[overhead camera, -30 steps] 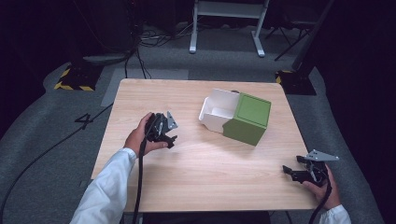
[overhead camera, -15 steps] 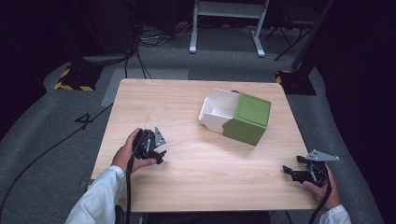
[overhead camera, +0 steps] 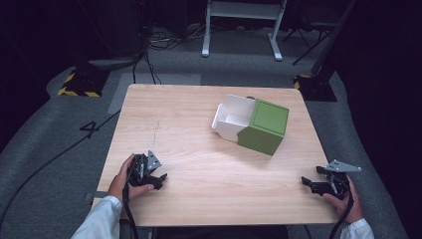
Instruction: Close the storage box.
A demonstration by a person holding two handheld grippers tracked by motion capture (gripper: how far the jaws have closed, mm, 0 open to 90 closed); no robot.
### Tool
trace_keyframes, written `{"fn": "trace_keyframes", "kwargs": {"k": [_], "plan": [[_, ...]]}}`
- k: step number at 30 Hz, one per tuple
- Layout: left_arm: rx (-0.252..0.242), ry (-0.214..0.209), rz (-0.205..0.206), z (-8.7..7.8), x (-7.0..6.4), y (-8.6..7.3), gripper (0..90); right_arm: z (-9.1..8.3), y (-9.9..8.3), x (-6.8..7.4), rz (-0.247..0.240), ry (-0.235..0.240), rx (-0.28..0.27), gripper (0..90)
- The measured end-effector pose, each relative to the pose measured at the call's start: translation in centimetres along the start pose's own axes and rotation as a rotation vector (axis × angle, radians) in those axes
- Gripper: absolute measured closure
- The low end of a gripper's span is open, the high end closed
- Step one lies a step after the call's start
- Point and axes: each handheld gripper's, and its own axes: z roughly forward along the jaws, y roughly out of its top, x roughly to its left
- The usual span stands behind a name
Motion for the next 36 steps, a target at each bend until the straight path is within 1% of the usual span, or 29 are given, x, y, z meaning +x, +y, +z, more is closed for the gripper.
{"fn": "trace_keyframes", "kwargs": {"k": [3,6,7,8,9,10,21,36], "plan": [[-0.027,-0.018,-0.046,-0.1,0.2,-0.8,17.8,0.0,0.0,0.0,0.0,0.0,0.0,15.9],[-0.048,-0.038,-0.108,-0.2,0.6,-1.6,17.6,0.0,0.0,0.0,0.0,0.0,0.0,16.0],[-0.053,-0.057,-0.154,-0.2,0.7,-1.9,17.6,0.0,0.0,0.0,0.0,0.0,0.0,15.9],[-0.056,-0.064,-0.175,-0.2,0.9,-2.2,17.6,0.0,0.0,0.0,0.0,0.0,0.0,15.9],[-0.07,-0.085,-0.225,-0.1,1.1,-2.5,17.6,0.0,0.0,0.0,0.0,0.0,0.0,15.9],[-0.091,-0.088,-0.233,0.0,1.2,-2.9,16.9,0.0,0.0,0.0,0.0,0.0,0.0,16.0],[-0.09,-0.076,-0.252,-0.1,1.1,-3.0,16.8,0.0,0.0,0.0,0.0,0.001,0.0,16.1],[-0.09,-0.077,-0.251,-0.1,1.1,-3.0,16.6,0.0,0.0,0.0,0.0,0.002,0.0,16.0]]}}
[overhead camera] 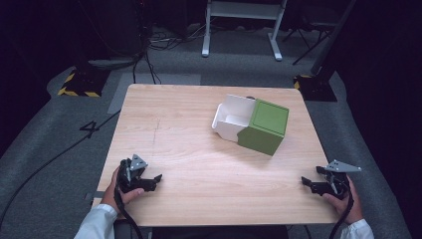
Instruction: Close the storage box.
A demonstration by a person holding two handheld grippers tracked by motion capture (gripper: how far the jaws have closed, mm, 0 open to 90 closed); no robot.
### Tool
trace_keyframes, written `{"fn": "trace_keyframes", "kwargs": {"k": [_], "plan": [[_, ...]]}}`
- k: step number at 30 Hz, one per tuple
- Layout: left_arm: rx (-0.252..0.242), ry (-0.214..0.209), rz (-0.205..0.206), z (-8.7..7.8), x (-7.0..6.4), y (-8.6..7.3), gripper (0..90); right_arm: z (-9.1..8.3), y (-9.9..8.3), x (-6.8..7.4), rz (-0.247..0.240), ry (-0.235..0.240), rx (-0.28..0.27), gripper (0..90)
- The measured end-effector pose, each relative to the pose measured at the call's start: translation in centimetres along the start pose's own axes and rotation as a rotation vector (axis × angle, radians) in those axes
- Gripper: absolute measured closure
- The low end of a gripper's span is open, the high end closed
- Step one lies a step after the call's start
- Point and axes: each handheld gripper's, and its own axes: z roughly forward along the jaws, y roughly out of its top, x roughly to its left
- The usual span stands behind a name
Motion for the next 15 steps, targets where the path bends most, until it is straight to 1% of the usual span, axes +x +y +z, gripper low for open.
{"fn": "trace_keyframes", "kwargs": {"k": [15], "plan": [[-0.001,-0.004,0.004,0.0,0.05,-0.01,16.5,0.0,0.0,0.0,0.0,0.0,0.0,16.0]]}}
